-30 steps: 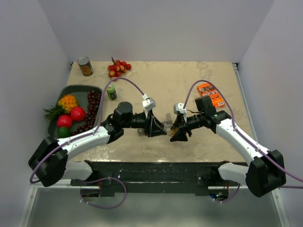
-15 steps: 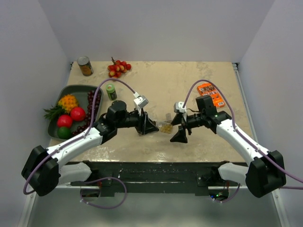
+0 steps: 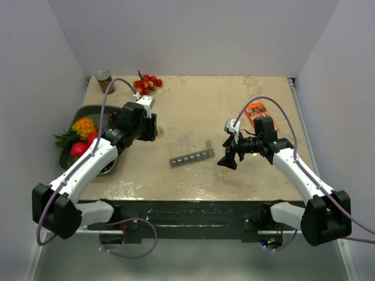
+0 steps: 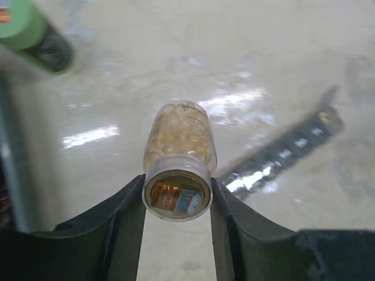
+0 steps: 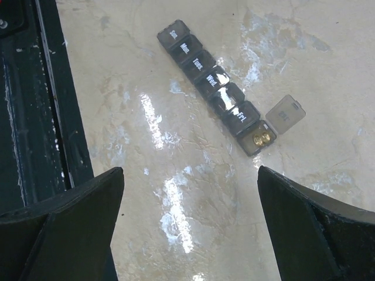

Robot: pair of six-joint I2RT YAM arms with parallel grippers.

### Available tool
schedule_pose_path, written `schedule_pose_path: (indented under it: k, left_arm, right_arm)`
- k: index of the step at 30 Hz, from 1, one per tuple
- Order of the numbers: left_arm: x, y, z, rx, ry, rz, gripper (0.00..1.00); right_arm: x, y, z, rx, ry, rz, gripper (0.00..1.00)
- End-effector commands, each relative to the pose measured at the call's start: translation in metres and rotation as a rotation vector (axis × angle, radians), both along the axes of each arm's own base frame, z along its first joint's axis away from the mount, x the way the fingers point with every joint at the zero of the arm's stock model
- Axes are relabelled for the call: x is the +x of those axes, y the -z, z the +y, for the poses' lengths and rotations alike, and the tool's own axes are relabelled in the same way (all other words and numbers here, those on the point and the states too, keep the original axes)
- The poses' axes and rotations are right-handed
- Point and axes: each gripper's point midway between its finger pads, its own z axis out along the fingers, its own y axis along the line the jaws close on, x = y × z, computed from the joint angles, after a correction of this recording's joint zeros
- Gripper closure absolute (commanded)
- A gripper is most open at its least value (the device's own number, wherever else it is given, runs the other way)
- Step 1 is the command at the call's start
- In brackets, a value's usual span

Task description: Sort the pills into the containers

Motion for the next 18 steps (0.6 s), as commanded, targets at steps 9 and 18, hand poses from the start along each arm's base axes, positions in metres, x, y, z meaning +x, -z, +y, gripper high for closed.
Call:
schedule_pose_path:
  k: [9, 18]
  left_arm:
    - [0.053, 0.057, 0.088, 0.291, -0.163, 0.16, 1.0]
    - [0.066, 0.075, 0.103, 0.34, -0.222, 0.199, 0.86]
  right_arm:
    - [0.008, 0.0, -0.005, -0.024, 0.018, -0.045, 0.01]
    - [0.009, 0.0, -0.007, -0.024, 0.02, -0.048, 0.01]
